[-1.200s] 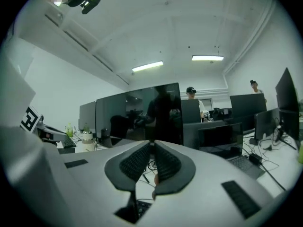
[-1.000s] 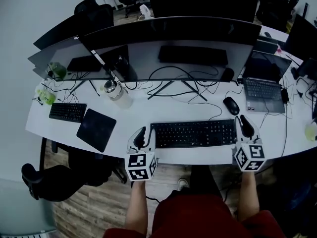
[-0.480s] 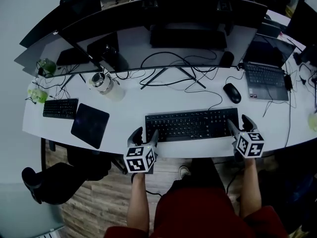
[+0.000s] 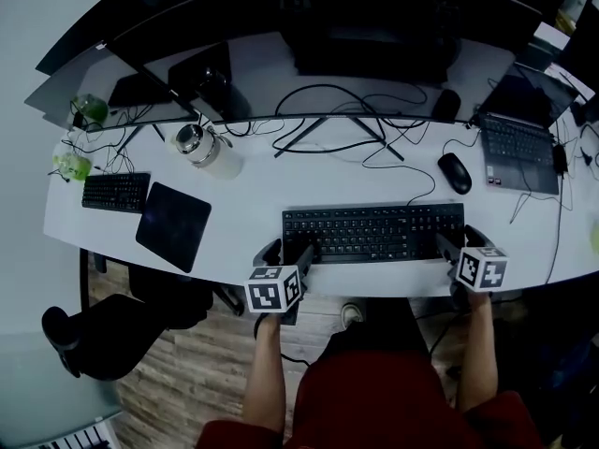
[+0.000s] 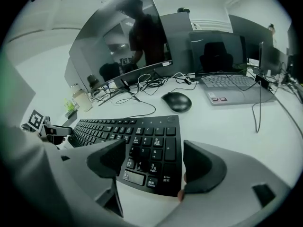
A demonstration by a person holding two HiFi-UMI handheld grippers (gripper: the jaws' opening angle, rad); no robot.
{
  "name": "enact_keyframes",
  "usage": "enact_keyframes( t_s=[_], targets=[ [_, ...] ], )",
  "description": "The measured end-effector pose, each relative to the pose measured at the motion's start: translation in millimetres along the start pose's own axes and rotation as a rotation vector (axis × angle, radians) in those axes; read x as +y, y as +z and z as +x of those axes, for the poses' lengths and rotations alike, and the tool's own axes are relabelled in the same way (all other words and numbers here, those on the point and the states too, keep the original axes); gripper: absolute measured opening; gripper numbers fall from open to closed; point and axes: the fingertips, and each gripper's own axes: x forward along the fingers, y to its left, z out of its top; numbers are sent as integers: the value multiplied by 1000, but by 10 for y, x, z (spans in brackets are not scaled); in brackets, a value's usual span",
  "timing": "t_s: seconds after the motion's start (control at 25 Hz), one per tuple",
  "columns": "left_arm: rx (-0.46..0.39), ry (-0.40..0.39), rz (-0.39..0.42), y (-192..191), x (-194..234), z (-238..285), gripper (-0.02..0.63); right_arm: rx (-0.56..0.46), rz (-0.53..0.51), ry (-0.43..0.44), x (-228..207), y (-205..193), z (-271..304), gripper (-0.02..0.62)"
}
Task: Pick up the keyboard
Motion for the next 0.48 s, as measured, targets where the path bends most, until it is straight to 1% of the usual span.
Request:
enact_keyframes(
  t_s=[0.2,0.4,0.48],
  targets=[
    [46,-24,-23,-73,16,91,305,72,-36,17,11,-27,84,353],
    [100,-28,-6,-64,13,124,305,74,-41,29,4,-24,94,353],
    [110,-26,-9,-70,16,127,305,72,-42,30,-8,-23,89,353]
  ],
)
